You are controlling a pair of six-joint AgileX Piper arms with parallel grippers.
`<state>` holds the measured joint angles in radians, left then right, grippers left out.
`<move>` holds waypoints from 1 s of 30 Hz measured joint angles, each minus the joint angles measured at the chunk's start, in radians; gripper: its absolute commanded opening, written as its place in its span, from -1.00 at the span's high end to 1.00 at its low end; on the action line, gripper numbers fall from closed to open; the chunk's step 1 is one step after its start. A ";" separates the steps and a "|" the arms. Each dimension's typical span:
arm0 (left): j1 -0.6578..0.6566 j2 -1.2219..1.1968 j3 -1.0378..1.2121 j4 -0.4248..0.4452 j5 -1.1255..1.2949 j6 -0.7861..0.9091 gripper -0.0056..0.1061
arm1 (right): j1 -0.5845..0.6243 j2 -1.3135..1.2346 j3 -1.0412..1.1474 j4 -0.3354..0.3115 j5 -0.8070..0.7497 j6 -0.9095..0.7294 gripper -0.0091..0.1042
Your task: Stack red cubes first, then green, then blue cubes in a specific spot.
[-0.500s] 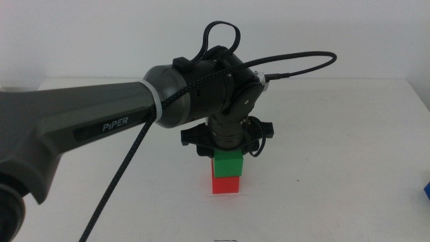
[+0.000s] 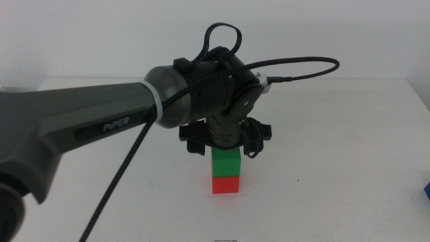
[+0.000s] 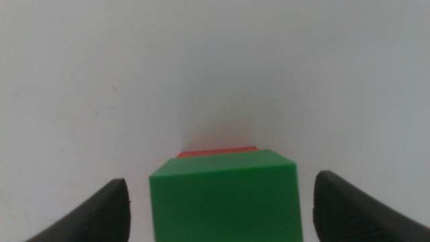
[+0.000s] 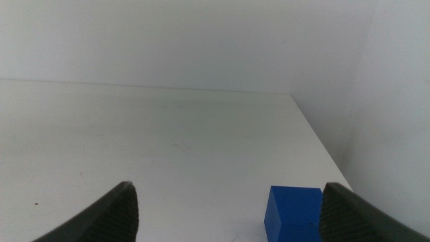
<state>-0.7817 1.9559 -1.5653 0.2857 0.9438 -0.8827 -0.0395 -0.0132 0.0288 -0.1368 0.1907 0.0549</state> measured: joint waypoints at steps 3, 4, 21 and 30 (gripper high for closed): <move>0.000 -0.043 0.002 -0.004 0.001 0.083 -0.78 | 0.000 0.000 0.000 0.000 0.000 0.000 -0.77; 0.000 -0.063 0.002 -0.005 0.002 0.124 -0.78 | 0.000 0.000 0.000 0.000 0.000 0.000 -0.77; 0.129 -0.608 0.001 -0.261 0.187 0.925 -0.78 | 0.000 0.000 0.000 0.000 0.000 0.000 -0.77; 0.475 -0.811 0.087 -0.672 0.316 1.345 -0.78 | 0.000 0.000 0.000 0.000 0.000 0.000 -0.77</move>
<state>-0.3062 1.1447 -1.4783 -0.3867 1.2593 0.4619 -0.0395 -0.0132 0.0288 -0.1368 0.1907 0.0549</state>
